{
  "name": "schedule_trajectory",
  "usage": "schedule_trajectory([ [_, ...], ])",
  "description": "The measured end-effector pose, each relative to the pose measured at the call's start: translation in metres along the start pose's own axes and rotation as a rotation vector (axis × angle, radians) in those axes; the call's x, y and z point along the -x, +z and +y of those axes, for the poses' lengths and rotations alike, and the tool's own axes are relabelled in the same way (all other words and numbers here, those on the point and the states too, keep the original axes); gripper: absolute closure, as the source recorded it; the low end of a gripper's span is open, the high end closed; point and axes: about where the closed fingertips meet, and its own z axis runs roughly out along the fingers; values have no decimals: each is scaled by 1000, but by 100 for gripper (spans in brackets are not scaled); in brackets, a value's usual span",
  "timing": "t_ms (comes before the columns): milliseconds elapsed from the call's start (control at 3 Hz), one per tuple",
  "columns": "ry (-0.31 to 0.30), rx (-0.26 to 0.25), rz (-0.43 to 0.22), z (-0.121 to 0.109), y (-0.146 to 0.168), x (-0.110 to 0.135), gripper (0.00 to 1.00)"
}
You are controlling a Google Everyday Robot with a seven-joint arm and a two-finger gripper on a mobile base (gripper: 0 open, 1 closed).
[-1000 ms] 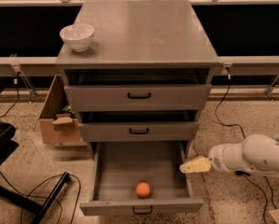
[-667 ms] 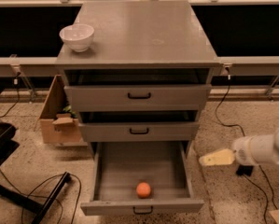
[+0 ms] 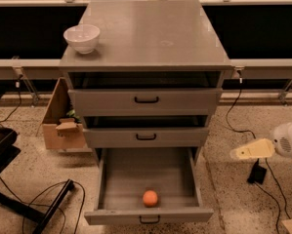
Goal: Place orange into bottom drawer
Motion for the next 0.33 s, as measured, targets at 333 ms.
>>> schedule_trajectory([
  [333, -54, -59, 78, 8, -39, 24, 0],
])
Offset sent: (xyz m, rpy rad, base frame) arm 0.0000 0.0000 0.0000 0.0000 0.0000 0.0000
